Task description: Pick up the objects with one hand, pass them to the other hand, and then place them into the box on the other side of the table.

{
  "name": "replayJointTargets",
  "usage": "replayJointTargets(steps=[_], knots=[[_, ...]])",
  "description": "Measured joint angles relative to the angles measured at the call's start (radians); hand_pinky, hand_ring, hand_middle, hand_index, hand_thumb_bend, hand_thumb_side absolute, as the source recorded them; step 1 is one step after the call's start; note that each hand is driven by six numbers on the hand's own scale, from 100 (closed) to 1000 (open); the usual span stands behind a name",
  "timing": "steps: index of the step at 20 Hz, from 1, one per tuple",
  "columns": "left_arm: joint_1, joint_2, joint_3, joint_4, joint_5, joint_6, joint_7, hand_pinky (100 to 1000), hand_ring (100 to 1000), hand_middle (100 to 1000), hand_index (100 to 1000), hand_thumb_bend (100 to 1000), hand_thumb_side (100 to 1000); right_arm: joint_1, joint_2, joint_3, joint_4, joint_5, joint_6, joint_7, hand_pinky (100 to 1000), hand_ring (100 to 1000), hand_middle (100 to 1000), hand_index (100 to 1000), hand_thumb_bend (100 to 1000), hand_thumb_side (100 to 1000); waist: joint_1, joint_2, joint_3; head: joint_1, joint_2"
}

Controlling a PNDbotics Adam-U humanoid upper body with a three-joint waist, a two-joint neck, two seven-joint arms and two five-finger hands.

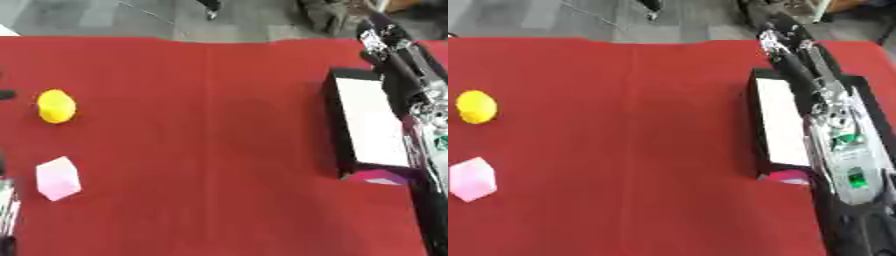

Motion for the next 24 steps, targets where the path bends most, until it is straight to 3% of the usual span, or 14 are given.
replayJointTargets(steps=[12,24], knots=[[0.000,0.000,0.000,0.000,0.000,0.001,0.000,580,698,644,813,263,755,0.000,0.000,0.000,0.000,0.000,-0.001,0.001,1000,1000,968,1000,100,612,0.001,0.000,-0.005,0.004,0.000],[-0.025,0.025,0.008,0.001,-0.037,0.032,0.005,595,716,652,818,259,749,0.000,-0.002,-0.001,0.000,0.000,-0.001,0.001,1000,1000,968,1000,100,613,0.006,0.004,-0.023,0.050,0.001]])
